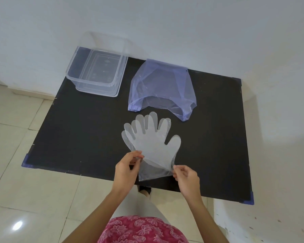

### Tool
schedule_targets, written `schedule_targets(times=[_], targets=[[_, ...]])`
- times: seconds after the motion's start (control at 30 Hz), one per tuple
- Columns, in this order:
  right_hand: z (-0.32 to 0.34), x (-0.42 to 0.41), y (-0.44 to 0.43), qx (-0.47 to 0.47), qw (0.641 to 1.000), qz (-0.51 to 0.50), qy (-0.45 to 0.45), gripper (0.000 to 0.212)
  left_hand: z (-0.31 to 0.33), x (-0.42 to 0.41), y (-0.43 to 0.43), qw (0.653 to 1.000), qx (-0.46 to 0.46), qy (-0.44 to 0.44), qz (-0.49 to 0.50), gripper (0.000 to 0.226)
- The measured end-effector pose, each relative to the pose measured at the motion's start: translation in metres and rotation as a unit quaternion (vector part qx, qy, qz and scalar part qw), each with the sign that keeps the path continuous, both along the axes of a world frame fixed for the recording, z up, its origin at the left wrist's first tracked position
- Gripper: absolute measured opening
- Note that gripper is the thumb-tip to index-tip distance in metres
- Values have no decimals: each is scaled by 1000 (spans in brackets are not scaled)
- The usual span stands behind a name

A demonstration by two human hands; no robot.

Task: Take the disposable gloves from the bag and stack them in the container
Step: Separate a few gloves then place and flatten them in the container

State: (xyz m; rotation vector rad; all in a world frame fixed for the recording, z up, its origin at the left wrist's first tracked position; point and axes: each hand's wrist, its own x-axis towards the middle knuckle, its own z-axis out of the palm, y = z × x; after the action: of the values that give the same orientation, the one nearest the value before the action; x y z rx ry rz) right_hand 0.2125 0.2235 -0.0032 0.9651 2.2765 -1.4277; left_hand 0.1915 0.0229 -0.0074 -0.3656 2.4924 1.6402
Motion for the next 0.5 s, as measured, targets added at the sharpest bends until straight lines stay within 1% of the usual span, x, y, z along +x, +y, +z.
schedule_targets(times=[0.07,0.13,0.2,0.23,0.27,0.33,0.4,0.5], targets=[[2,-8,-3,-92,992,-83,-31,28,5,-1,1,1000,27,-8,10,20],[4,-18,-4,-188,967,-152,-80,32,10,-2,2,999,36,-10,5,20],[7,-28,-3,-256,944,-182,-104,34,14,-3,3,999,37,-12,-4,18],[8,-31,-3,-278,935,-195,-102,33,16,-3,2,999,38,-19,-1,16],[8,-34,-3,-289,930,-206,-93,31,17,-3,2,999,44,-30,11,15],[8,-36,-2,-287,932,-213,-67,26,20,-4,0,995,61,-55,49,11],[9,-37,-1,-264,943,-193,-54,26,21,-7,-4,993,54,-78,70,9],[12,-40,1,-230,961,-143,-60,21,21,-10,-11,988,35,-138,66,12]])
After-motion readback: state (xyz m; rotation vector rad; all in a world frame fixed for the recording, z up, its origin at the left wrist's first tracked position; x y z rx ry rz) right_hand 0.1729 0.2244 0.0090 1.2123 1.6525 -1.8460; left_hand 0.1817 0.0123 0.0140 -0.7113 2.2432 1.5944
